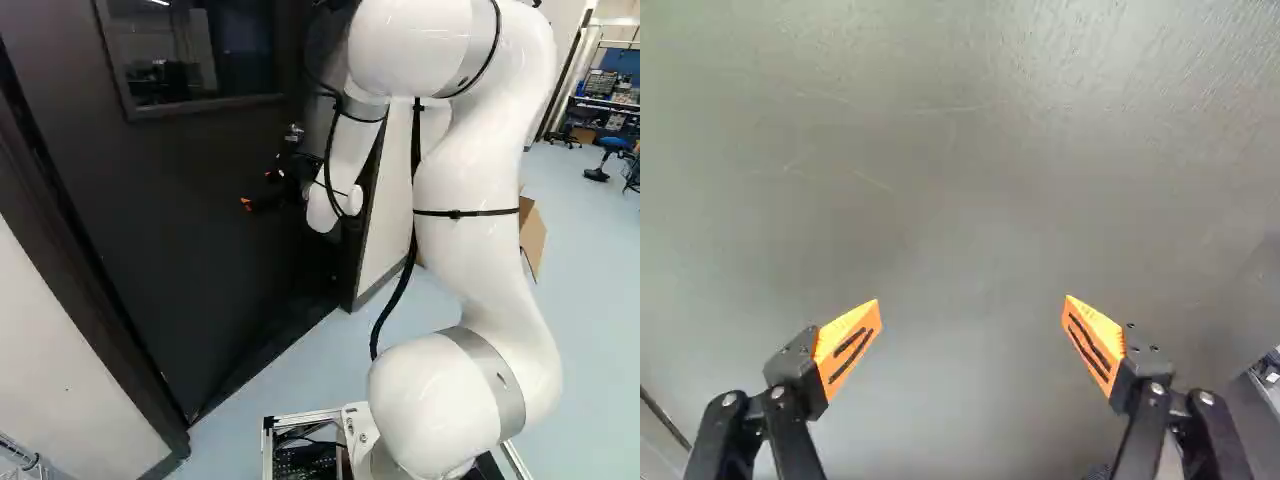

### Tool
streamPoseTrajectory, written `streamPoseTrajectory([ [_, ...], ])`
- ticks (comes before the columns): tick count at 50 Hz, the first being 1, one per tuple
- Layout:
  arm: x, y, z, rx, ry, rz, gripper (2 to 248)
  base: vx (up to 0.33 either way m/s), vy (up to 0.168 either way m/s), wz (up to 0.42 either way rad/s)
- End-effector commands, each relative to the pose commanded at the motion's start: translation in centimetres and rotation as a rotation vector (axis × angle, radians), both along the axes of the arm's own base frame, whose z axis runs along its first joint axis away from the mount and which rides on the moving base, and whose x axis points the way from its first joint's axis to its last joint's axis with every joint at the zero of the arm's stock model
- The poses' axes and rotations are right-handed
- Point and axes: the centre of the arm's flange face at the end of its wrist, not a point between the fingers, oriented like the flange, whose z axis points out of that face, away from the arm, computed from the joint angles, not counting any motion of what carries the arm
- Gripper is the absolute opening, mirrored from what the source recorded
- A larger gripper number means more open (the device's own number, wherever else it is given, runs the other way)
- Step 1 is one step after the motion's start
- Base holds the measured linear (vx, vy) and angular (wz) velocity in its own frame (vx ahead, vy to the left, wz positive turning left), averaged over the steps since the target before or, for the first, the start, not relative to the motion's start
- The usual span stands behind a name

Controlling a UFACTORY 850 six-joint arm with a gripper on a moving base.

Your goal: Open the door and move inside

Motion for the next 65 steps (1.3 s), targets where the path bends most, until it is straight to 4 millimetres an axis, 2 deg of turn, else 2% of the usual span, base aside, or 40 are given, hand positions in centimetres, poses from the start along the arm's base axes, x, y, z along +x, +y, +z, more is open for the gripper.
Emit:
streamPoseTrajectory([
  [20, 1.3, 0.7, -0.2, 0.002, -0.01, 0.009, 247, 0.0, 0.0, 0.0],
  [65, 4.8, 4.2, -0.7, 0.008, -0.044, 0.058, 247, 0.0, 0.0, 0.0],
])
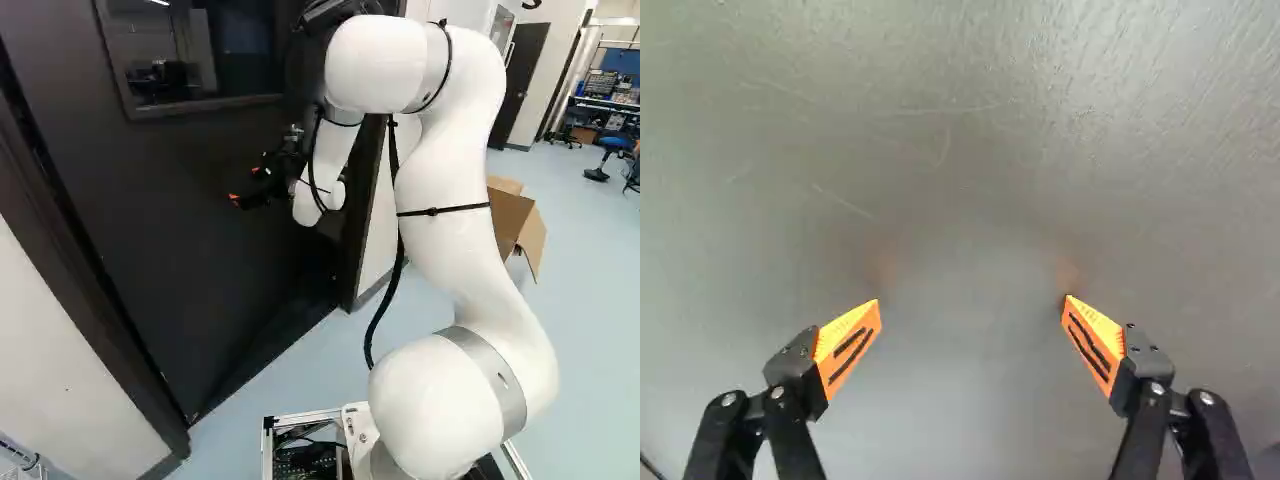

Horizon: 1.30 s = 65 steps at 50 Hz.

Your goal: Open the door and move inside

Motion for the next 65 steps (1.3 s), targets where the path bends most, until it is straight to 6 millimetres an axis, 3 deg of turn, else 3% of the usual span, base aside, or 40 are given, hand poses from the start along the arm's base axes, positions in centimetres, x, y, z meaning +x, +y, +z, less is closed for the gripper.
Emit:
streamPoseTrajectory([
  [41, 2.9, 2.8, -0.5, 0.007, -0.032, 0.034, 247, 0.0, 0.0, 0.0],
  [65, 2.2, 2.0, -0.1, 0.045, -0.011, -0.052, 247, 0.0, 0.0, 0.0],
])
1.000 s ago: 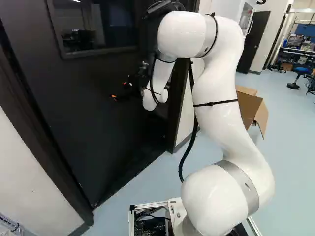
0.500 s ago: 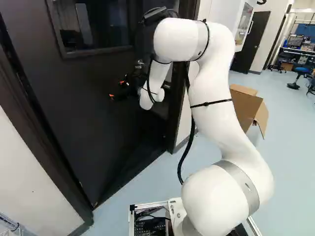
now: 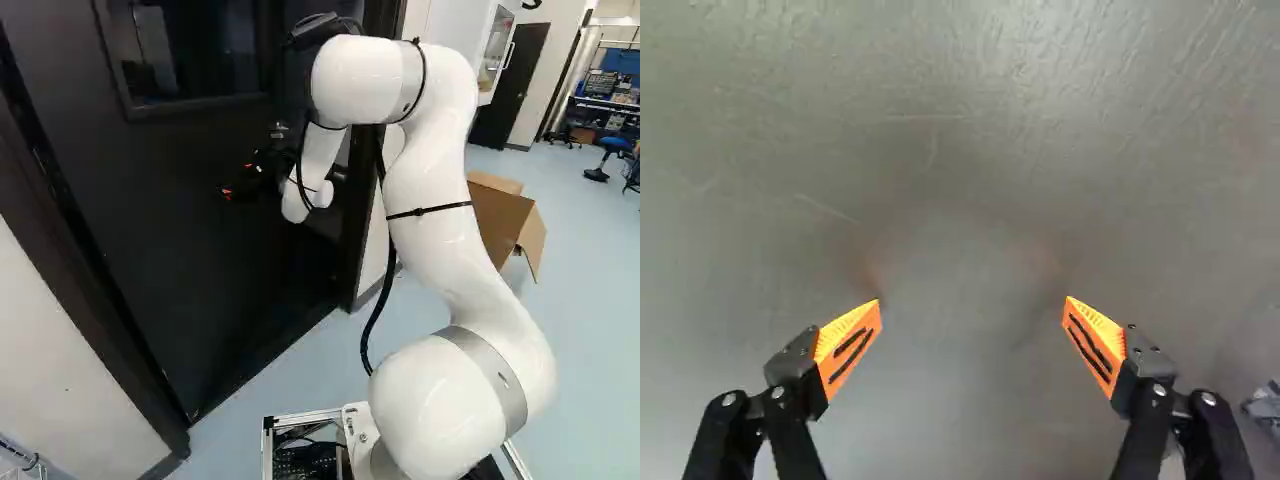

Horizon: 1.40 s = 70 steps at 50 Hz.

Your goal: Open the door and move inside

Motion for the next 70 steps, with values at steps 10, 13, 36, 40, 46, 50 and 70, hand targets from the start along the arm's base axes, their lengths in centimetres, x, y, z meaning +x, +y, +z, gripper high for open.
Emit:
streamPoseTrajectory([
  [10, -1.4, -1.3, 0.5, 0.037, 0.028, -0.093, 247, 0.0, 0.0, 0.0],
  [13, -1.9, -1.7, 0.7, 0.048, 0.036, -0.123, 247, 0.0, 0.0, 0.0],
  [36, -5.4, -5.3, 1.8, 0.135, 0.094, -0.361, 247, 0.0, 0.0, 0.0],
  [40, -6.1, -5.9, 1.9, 0.148, 0.105, -0.404, 247, 0.0, 0.0, 0.0],
  [46, -7.1, -6.9, 2.1, 0.165, 0.124, -0.467, 247, 0.0, 0.0, 0.0],
  [50, -7.8, -7.4, 2.1, 0.176, 0.137, -0.509, 247, 0.0, 0.0, 0.0],
  [70, -11.4, -9.9, 2.1, 0.218, 0.222, -0.712, 247, 0.0, 0.0, 0.0],
])
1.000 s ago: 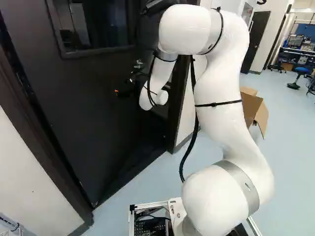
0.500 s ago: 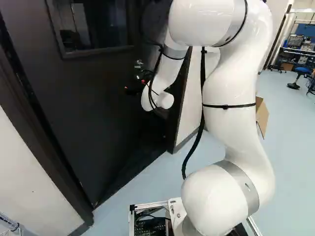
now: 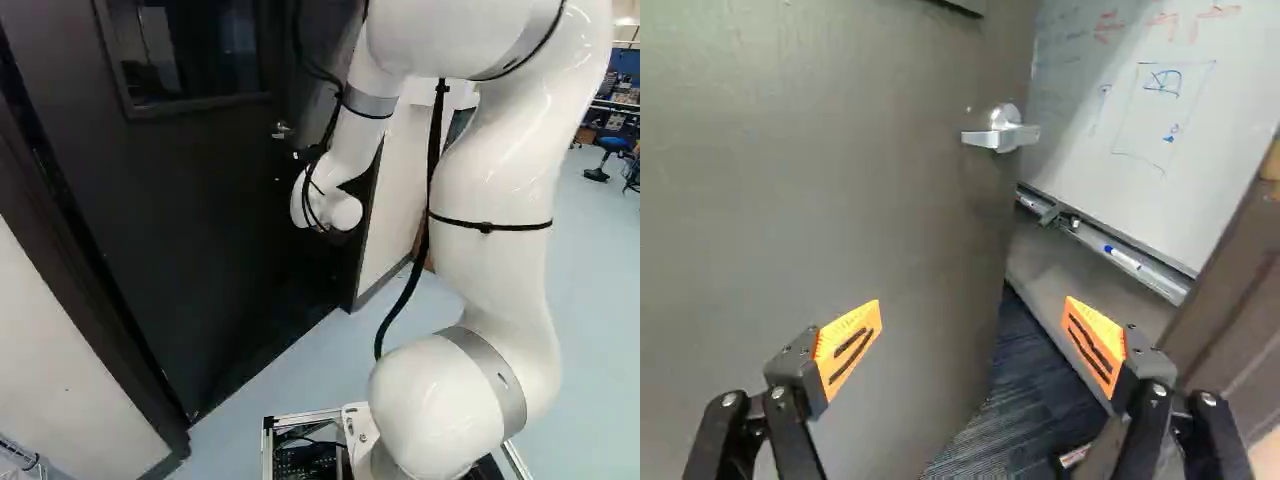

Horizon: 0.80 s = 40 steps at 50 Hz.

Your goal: Open the door and move inside

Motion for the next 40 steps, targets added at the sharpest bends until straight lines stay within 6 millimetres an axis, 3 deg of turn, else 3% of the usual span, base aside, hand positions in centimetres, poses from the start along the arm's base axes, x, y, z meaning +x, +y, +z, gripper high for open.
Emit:
streamPoseTrajectory([
  [19, -3.8, -2.4, -0.3, 0.047, 0.087, -0.168, 247, 0.0, 0.0, 0.0],
  [40, -7.8, -4.3, -0.2, 0.053, 0.106, -0.213, 247, 0.0, 0.0, 0.0],
])
